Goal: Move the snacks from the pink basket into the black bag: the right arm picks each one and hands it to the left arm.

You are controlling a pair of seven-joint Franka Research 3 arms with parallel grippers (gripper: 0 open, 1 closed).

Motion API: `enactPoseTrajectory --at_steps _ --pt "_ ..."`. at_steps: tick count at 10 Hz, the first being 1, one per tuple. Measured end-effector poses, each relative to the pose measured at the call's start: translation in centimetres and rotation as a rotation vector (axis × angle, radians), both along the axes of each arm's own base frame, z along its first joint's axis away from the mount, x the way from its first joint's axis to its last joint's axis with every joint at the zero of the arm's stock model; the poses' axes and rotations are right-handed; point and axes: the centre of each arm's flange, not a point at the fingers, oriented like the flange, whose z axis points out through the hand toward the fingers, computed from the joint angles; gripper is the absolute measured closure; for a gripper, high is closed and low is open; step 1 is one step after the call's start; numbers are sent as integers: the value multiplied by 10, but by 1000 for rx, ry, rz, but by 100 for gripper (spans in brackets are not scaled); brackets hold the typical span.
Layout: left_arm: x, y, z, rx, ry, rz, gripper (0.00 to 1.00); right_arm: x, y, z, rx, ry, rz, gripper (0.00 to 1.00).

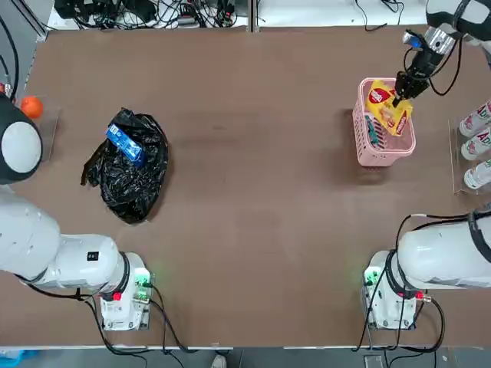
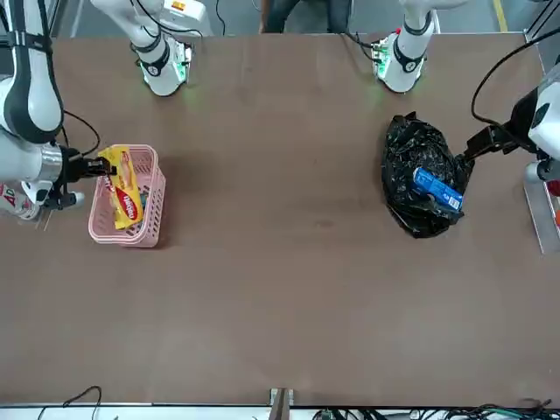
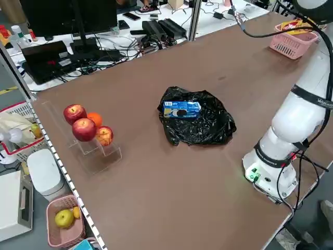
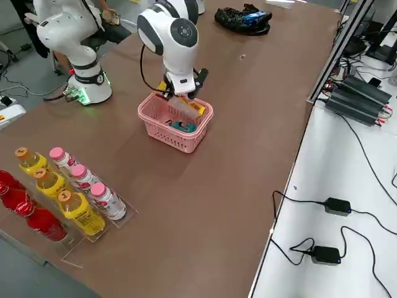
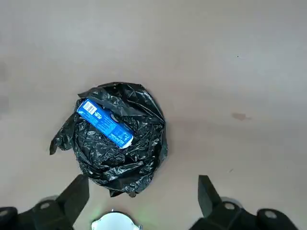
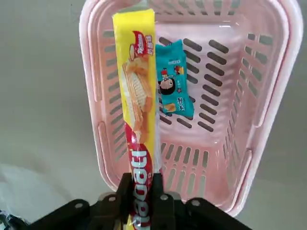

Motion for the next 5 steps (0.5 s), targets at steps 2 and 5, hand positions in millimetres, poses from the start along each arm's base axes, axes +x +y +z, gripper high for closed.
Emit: enactPoseTrajectory --at_steps 2,5 --pt "0 0 0 0 0 0 0 3 2 1 5 15 9 78" --pt "1 0 -2 0 3 0 0 7 3 21 22 35 36 78"
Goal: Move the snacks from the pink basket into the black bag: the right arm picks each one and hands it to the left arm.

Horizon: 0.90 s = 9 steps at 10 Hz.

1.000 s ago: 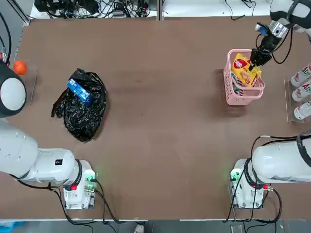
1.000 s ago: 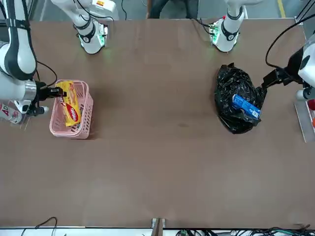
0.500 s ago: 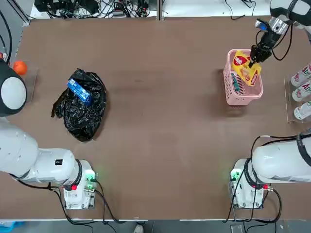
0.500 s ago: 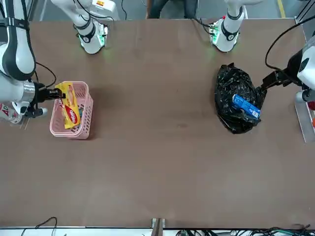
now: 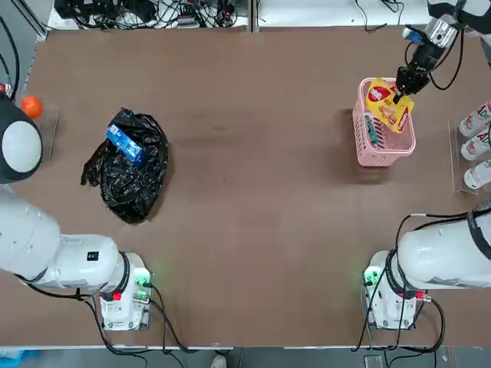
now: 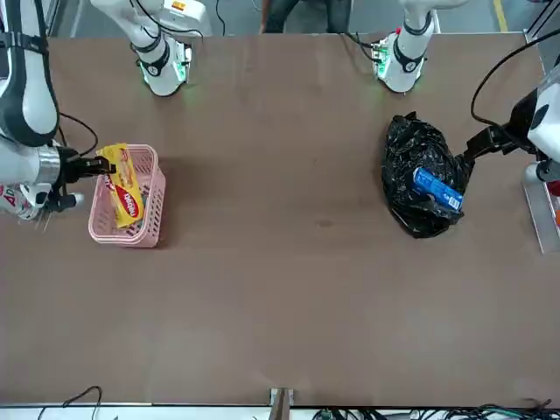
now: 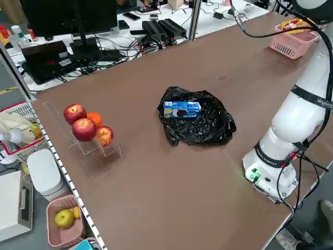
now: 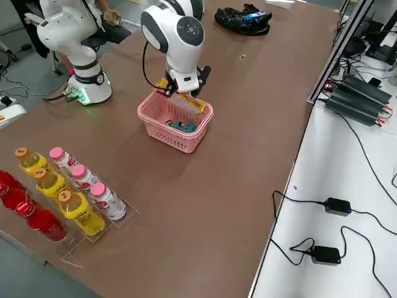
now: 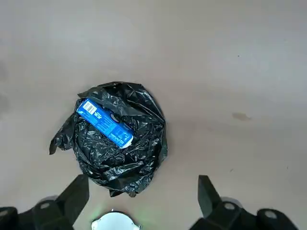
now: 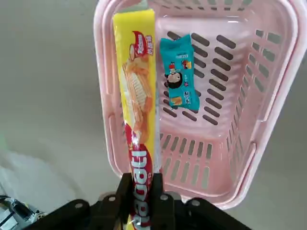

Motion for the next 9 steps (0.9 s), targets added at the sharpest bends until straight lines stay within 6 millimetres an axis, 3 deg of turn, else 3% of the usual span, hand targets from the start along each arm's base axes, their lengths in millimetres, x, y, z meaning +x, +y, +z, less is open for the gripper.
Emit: enactPoseTrajectory --at_steps 4,7,9 --pt "1 -3 -2 -24 7 16 0 5 2 30 55 -23 126 78" --pt "1 -4 -2 -35 10 37 0 9 9 37 113 -74 268 78" --pt "7 -5 -6 -152 14 71 0 13 22 43 171 -124 363 78"
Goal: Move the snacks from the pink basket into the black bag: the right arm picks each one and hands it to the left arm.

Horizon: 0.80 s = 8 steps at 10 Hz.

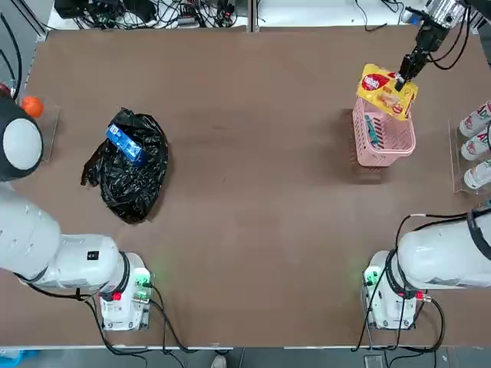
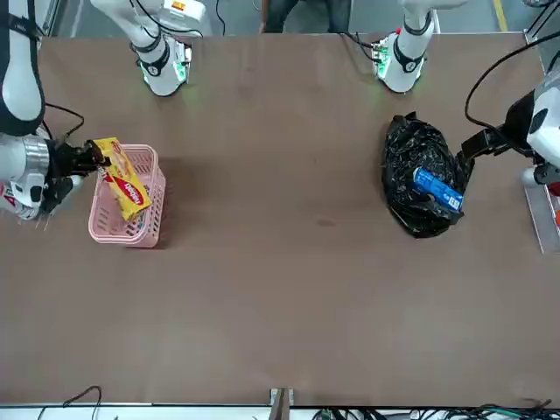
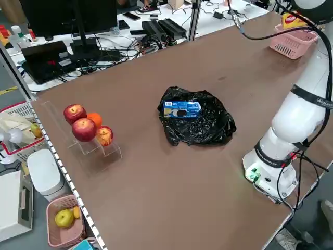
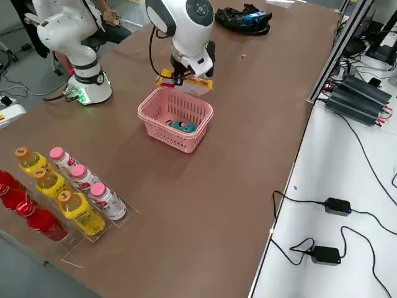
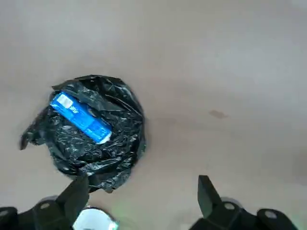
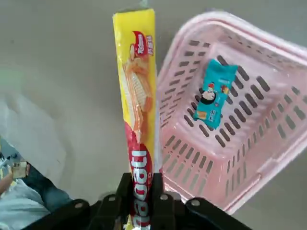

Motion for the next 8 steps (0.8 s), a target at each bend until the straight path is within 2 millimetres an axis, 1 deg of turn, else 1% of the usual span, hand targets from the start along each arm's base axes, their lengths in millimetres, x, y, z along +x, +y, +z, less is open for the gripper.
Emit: enactPoseTrajectory --at_steps 1,2,4,5,7,8 --pt "6 1 -6 -50 4 26 0 3 9 4 29 -21 40 78" --pt "12 -2 -13 -70 15 59 0 5 24 7 64 -38 75 78" --pt "17 -16 -22 -60 55 176 0 10 59 14 145 -81 140 78" --pt "16 -24 -19 -50 73 248 0 13 74 16 185 -116 175 78" --pt "12 -50 -13 -23 118 433 0 18 102 22 268 -177 209 78" --pt "9 -67 -11 -6 146 529 0 20 114 24 303 -206 219 78"
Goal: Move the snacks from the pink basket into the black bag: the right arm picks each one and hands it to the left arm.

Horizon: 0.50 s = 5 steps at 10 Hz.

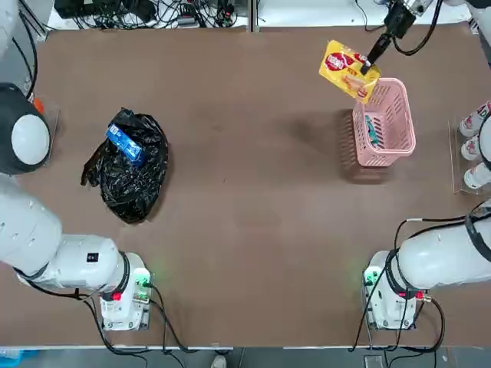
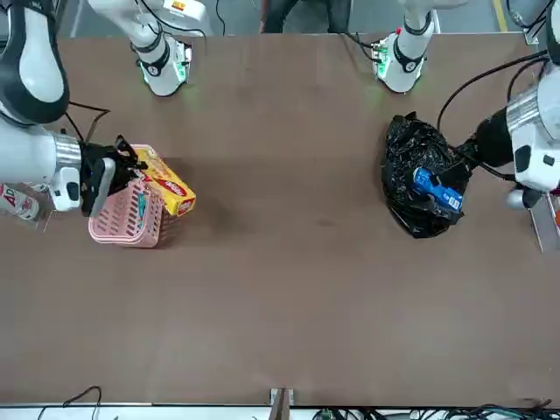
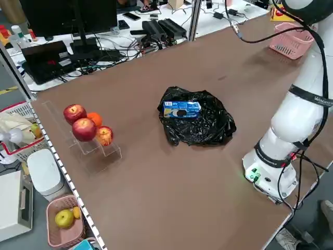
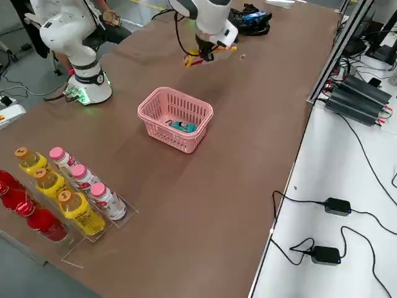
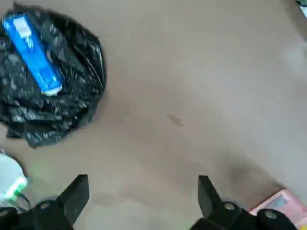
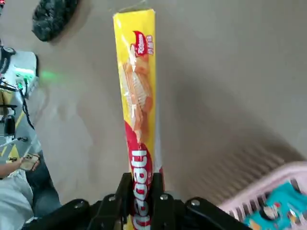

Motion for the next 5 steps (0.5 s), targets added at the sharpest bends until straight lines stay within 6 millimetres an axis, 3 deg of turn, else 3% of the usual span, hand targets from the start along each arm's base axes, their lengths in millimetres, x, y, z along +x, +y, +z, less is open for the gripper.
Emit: enactPoseTrajectory --at_steps 3,5 --pt "-9 -58 -10 17 124 221 0 8 32 9 131 -118 55 78" --pt "-7 -77 -28 24 206 325 0 10 67 15 173 -192 81 78"
